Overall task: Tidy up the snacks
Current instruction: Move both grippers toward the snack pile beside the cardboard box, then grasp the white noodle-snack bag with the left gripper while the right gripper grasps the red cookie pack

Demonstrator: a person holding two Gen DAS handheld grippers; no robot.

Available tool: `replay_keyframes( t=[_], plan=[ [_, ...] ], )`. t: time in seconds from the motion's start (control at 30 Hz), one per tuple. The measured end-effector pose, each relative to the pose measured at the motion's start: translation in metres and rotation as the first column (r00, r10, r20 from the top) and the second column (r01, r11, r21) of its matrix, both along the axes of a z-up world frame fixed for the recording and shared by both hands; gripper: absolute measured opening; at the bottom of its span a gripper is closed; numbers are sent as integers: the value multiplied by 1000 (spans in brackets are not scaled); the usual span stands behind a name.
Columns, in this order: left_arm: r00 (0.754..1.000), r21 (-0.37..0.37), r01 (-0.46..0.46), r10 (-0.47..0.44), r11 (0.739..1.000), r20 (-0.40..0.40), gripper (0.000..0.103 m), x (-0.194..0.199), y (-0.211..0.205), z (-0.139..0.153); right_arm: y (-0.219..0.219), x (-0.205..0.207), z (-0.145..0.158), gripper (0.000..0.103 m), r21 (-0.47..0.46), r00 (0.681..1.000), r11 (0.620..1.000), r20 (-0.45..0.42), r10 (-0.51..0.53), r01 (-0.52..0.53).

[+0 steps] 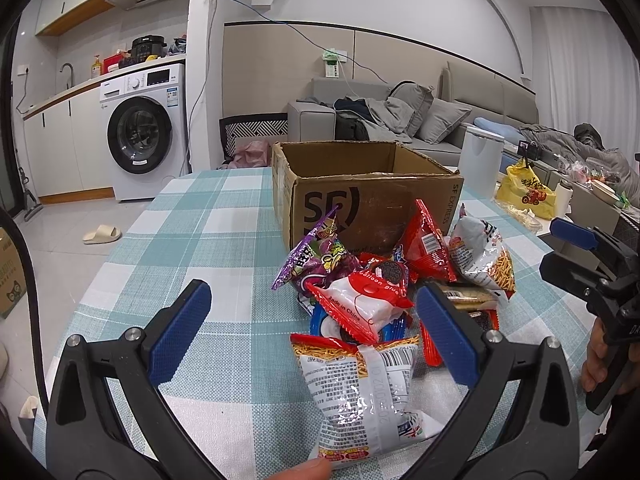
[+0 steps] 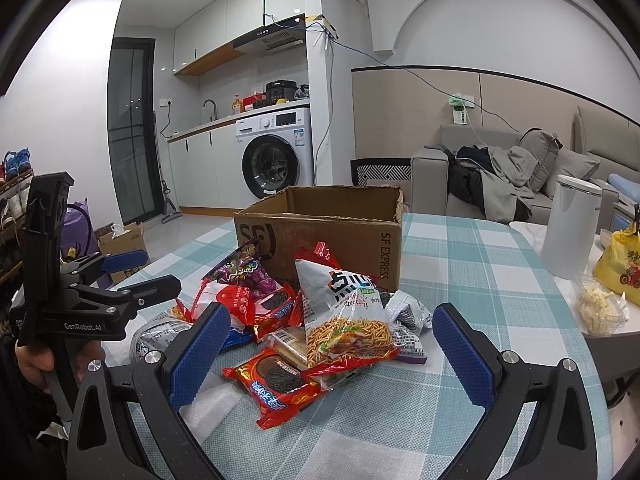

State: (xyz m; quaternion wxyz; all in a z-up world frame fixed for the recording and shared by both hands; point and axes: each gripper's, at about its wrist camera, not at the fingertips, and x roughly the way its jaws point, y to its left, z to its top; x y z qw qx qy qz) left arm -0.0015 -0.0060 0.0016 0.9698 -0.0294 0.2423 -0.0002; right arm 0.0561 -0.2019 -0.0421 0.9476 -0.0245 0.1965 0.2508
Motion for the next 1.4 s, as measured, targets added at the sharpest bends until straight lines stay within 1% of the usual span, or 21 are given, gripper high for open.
replay_keyframes(
  t=[0.33,0.4,0.57,0.7,0.73,0.8,0.87,0.9,1.0,1.1,1.17,1.23,1.33,1.4],
  plan=[
    [1000,3,14,-14,1000,-1,102,1,0,1,-2,1,-1,103,3,1000,1000,-3,1,-1],
    [999,-2,35,-35,999,-11,102,2,-1,2,-3,2,-1,103,3,1000,1000,-6,-1,1],
    [997,-12,72,-72,997,-20,102,3,-1,1,3,10,-5,103,-26,998,999,-55,-28,27],
    [994,-29,97,-98,995,-53,102,4,-2,-1,5,12,-7,103,-28,996,999,-81,-41,39],
    [993,-27,99,-100,995,-56,102,4,-2,-1,5,13,-8,103,-30,995,999,-90,-40,37],
    [992,-19,103,-104,995,-67,102,1,-7,-3,9,15,-11,103,-74,987,996,-150,-55,44],
    [990,-19,114,-115,993,-84,102,0,-7,-4,11,17,-15,103,-93,984,995,-168,-52,37],
    [988,-20,120,-122,993,-96,102,0,-7,-6,13,19,-17,103,-98,979,995,-198,-51,32],
    [981,-27,141,-144,990,-132,102,-3,-9,-12,17,23,-24,103,-89,964,996,-263,-42,19],
    [976,-25,151,-153,988,-153,102,-3,-9,-16,22,25,-30,103,-81,951,997,-307,-31,7],
    [973,-26,153,-155,988,-170,102,-2,-10,-18,23,25,-33,103,-101,944,995,-330,-33,-1],
    [970,-46,151,-157,987,-188,102,0,-8,-22,25,26,-34,103,-85,935,996,-354,-23,-8],
    [961,-79,150,-164,985,-221,99,5,-4,-27,26,26,-36,103,-59,925,998,-381,10,-35],
    [957,-99,145,-165,985,-240,93,8,-1,-31,28,27,-38,103,-43,914,998,-404,34,-56]
  ],
)
